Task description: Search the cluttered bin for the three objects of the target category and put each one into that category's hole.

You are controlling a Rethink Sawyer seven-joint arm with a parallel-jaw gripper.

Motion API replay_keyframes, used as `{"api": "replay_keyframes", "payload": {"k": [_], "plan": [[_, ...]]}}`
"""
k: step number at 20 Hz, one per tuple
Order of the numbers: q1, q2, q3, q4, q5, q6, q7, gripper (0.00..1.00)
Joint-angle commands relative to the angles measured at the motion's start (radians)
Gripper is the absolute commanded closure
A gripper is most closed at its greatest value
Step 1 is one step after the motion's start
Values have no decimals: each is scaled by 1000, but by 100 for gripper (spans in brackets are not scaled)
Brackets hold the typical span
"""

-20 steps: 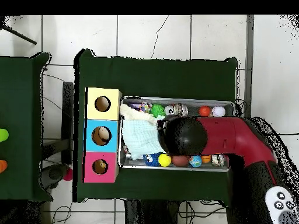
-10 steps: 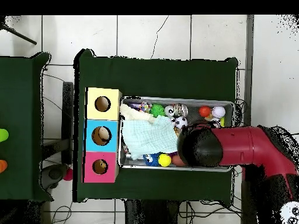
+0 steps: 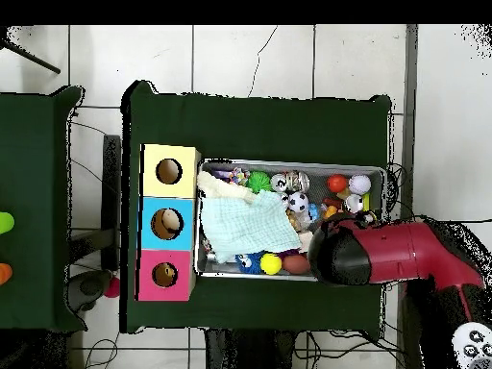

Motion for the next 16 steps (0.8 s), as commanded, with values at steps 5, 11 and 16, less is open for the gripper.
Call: {"api": "replay_keyframes", "payload": {"k": [5, 11, 16], "plan": [[83, 79, -130, -37, -112, -22, 139, 0], [122, 131, -189, -51, -104, -78, 192, 0], [132, 186, -218, -74, -91, -131, 200, 0]]}}
